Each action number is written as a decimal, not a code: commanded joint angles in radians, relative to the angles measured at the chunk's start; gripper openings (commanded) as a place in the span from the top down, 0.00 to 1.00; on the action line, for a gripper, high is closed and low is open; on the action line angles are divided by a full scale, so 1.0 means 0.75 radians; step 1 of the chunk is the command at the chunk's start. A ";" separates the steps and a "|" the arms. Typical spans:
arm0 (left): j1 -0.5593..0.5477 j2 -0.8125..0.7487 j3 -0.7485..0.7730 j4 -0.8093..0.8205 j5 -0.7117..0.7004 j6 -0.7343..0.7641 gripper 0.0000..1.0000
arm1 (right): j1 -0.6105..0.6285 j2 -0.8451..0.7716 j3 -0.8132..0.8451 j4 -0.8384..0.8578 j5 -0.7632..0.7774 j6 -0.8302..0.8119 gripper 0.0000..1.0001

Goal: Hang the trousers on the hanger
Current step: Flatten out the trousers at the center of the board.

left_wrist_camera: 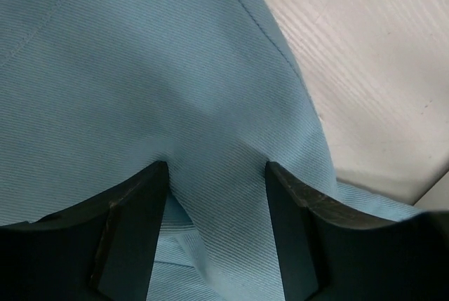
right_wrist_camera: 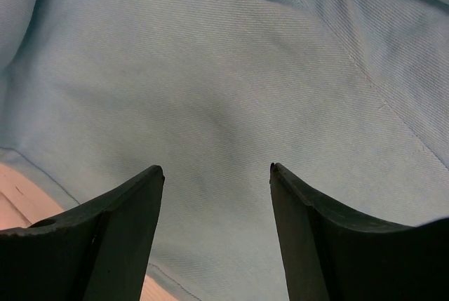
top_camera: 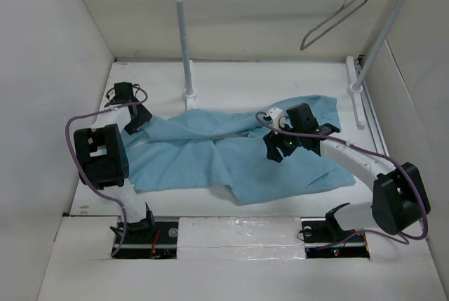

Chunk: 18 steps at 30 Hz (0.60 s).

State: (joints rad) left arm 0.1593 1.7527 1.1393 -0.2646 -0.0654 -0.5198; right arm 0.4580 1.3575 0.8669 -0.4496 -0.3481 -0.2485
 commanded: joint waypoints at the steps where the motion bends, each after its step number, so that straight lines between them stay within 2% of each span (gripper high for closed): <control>1: 0.004 -0.001 -0.040 0.009 -0.042 0.028 0.46 | -0.003 -0.049 0.045 -0.014 -0.019 -0.027 0.32; 2: 0.004 0.035 -0.052 0.013 -0.066 0.030 0.51 | -0.003 -0.053 0.053 -0.012 -0.033 -0.027 0.32; 3: 0.004 0.036 -0.053 0.023 -0.066 0.036 0.51 | -0.003 -0.053 0.053 -0.012 -0.033 -0.027 0.32; 4: 0.004 0.044 -0.061 0.025 -0.074 0.036 0.62 | -0.003 -0.055 0.055 -0.010 -0.041 -0.031 0.32; 5: 0.004 0.052 -0.073 0.023 -0.131 0.034 1.00 | -0.003 -0.051 0.063 -0.014 -0.049 -0.031 0.32; 10: 0.004 -0.060 -0.081 0.040 -0.211 0.010 1.00 | -0.003 -0.078 0.053 -0.018 -0.045 -0.018 0.32; 11: 0.004 -0.117 -0.063 0.046 -0.211 0.006 0.93 | -0.003 -0.078 0.051 -0.020 -0.049 -0.016 0.32; 12: 0.004 -0.152 -0.022 0.048 -0.213 -0.004 0.74 | -0.003 -0.078 0.043 -0.018 -0.053 -0.016 0.32; 13: 0.004 -0.153 -0.022 0.046 -0.213 -0.004 0.74 | -0.003 -0.074 0.039 -0.014 -0.053 -0.018 0.32; 14: 0.004 -0.163 0.017 0.040 -0.215 -0.017 0.58 | 0.009 -0.071 0.035 -0.014 -0.059 -0.018 0.32; 16: 0.004 -0.155 0.048 0.046 -0.217 -0.023 0.46 | 0.023 -0.061 0.028 -0.008 -0.059 -0.012 0.32; 17: 0.004 -0.120 0.080 0.048 -0.222 -0.023 0.37 | 0.023 -0.057 0.028 -0.006 -0.057 -0.012 0.32; 18: 0.004 -0.093 0.101 0.038 -0.228 -0.023 0.34 | 0.023 -0.055 0.028 -0.002 -0.055 -0.012 0.32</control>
State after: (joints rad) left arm 0.1589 1.6844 1.1484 -0.2501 -0.1989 -0.5308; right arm 0.4633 1.3247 0.8738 -0.4652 -0.3664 -0.2581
